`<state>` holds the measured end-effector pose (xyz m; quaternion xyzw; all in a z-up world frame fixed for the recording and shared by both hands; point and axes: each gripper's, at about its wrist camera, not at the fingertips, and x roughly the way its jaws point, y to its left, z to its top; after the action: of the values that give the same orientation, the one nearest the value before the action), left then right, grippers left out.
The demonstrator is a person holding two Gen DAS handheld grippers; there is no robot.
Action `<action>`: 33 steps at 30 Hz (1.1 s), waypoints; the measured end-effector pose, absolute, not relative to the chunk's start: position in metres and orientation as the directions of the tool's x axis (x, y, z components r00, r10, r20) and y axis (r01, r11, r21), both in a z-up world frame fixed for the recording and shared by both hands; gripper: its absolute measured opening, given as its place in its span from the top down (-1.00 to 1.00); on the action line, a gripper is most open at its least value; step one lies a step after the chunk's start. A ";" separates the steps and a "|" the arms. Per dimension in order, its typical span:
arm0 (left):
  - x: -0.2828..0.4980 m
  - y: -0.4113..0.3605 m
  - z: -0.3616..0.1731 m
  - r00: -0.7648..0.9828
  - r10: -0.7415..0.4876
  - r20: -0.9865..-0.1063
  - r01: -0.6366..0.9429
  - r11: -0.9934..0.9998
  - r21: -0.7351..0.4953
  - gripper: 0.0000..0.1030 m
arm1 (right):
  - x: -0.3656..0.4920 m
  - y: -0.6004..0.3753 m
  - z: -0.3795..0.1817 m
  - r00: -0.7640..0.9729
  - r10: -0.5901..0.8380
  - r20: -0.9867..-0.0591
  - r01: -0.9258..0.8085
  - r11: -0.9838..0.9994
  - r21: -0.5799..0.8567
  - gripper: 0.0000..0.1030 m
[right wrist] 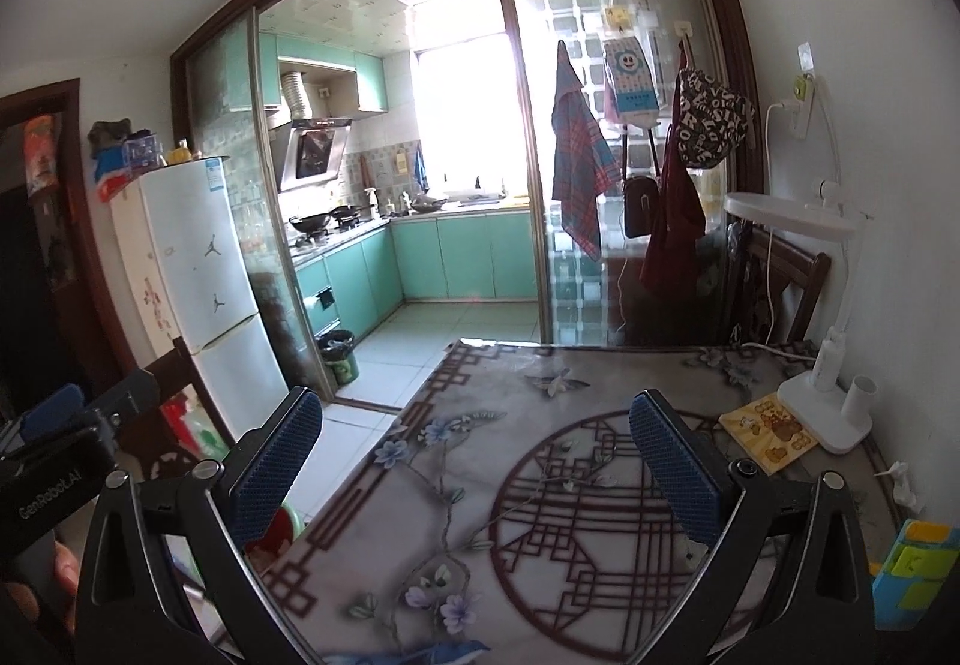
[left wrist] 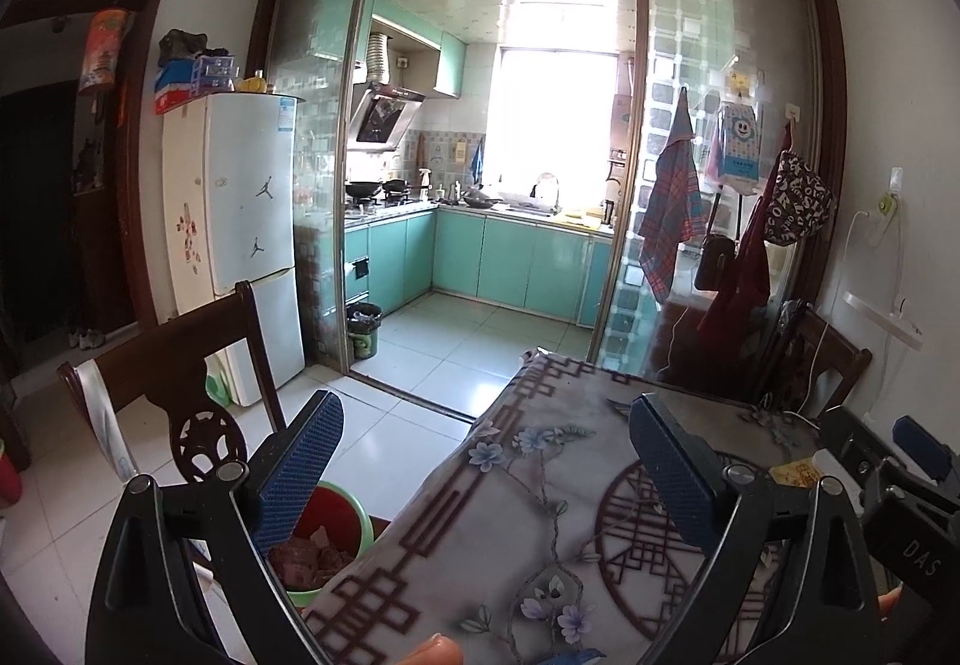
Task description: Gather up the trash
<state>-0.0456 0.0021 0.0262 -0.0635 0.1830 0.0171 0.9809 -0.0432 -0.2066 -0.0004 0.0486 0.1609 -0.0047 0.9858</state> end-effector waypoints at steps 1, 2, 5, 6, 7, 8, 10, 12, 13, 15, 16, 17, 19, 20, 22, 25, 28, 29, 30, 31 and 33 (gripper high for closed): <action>-0.044 0.003 0.027 0.932 0.010 -0.363 -0.058 0.991 -0.121 -0.88 | -0.045 -0.206 0.000 0.950 0.000 -0.312 0.029 0.996 0.088 -0.99; -0.044 0.004 0.026 0.931 0.010 -0.364 -0.059 0.991 -0.122 -0.88 | -0.045 -0.205 0.001 0.951 -0.003 -0.309 0.030 0.996 0.084 -0.99; -0.044 0.004 0.025 0.932 0.020 -0.362 -0.068 0.991 -0.119 -0.88 | -0.045 -0.204 0.002 0.952 -0.008 -0.306 0.032 0.997 0.075 -0.99; -0.043 0.004 0.024 0.931 0.021 -0.364 -0.068 0.991 -0.116 -0.88 | -0.045 -0.204 0.003 0.952 -0.010 -0.305 0.033 0.997 0.071 -0.99; -0.042 0.003 0.025 0.931 0.021 -0.365 -0.067 0.991 -0.114 -0.88 | -0.045 -0.203 0.003 0.952 -0.012 -0.304 0.034 0.997 0.068 -0.99; -0.042 0.003 0.024 0.930 0.020 -0.367 -0.067 0.991 -0.114 -0.88 | -0.045 -0.203 0.004 0.953 -0.015 -0.302 0.035 0.997 0.062 -0.99; -0.040 0.003 0.024 0.929 0.017 -0.370 -0.064 0.991 -0.116 -0.88 | -0.045 -0.201 0.004 0.953 -0.016 -0.302 0.034 0.998 0.056 -0.99; -0.039 0.004 0.024 0.928 0.017 -0.371 -0.065 0.991 -0.116 -0.88 | -0.045 -0.201 0.004 0.952 -0.012 -0.305 0.031 0.998 0.059 -0.99; -0.039 0.005 0.023 0.928 0.018 -0.371 -0.066 0.991 -0.116 -0.88 | -0.044 -0.201 0.004 0.952 -0.011 -0.306 0.030 0.998 0.060 -0.99; -0.039 0.005 0.023 0.928 0.018 -0.372 -0.067 0.991 -0.118 -0.88 | -0.044 -0.201 0.004 0.951 -0.011 -0.308 0.031 0.998 0.059 -0.99; -0.038 0.006 0.022 0.927 0.018 -0.374 -0.067 0.991 -0.119 -0.88 | -0.043 -0.200 0.004 0.951 -0.014 -0.310 0.033 0.998 0.056 -0.99; -0.038 0.007 0.022 0.927 0.020 -0.375 -0.070 0.990 -0.121 -0.88 | -0.043 -0.200 0.004 0.950 -0.015 -0.312 0.034 0.998 0.054 -0.99; -0.036 0.008 0.020 0.925 0.023 -0.379 -0.075 0.990 -0.122 -0.88 | -0.043 -0.200 0.004 0.950 -0.015 -0.311 0.033 0.998 0.055 -0.99; -0.035 0.010 0.020 0.924 0.024 -0.382 -0.076 0.989 -0.123 -0.88 | -0.043 -0.200 0.004 0.950 -0.014 -0.311 0.033 0.998 0.055 -0.99; -0.034 0.010 0.018 0.921 0.022 -0.389 -0.075 0.989 -0.124 -0.88 | -0.043 -0.199 0.004 0.950 -0.014 -0.312 0.033 0.998 0.055 -0.99; -0.033 0.009 0.015 0.919 0.023 -0.393 -0.075 0.990 -0.116 -0.88 | -0.041 -0.200 0.002 0.948 -0.012 -0.318 0.031 0.998 0.052 -0.99; -0.032 0.008 0.014 0.918 0.023 -0.395 -0.073 0.991 -0.110 -0.88 | -0.040 -0.202 0.000 0.946 -0.011 -0.325 0.029 0.998 0.052 -0.99; -0.032 0.008 0.013 0.918 0.024 -0.396 -0.073 0.991 -0.109 -0.88 | -0.039 -0.203 -0.001 0.944 -0.010 -0.329 0.029 0.998 0.054 -0.99; -0.032 0.007 0.013 0.918 0.024 -0.397 -0.072 0.992 -0.106 -0.88 | -0.039 -0.204 -0.002 0.943 -0.009 -0.332 0.028 0.998 0.054 -0.99; -0.031 0.007 0.013 0.917 0.024 -0.398 -0.072 0.992 -0.105 -0.88 | -0.038 -0.205 -0.002 0.942 -0.008 -0.335 0.028 0.998 0.055 -0.99; -0.029 0.006 0.013 0.916 0.023 -0.400 -0.070 0.992 -0.103 -0.88 | -0.037 -0.206 -0.003 0.942 -0.010 -0.336 0.030 0.998 0.055 -0.99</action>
<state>-0.0294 0.0061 0.0128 -0.0577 0.2034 0.0237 0.9771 -0.0372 -0.2059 -0.0028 0.0296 0.1705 -0.0099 0.9849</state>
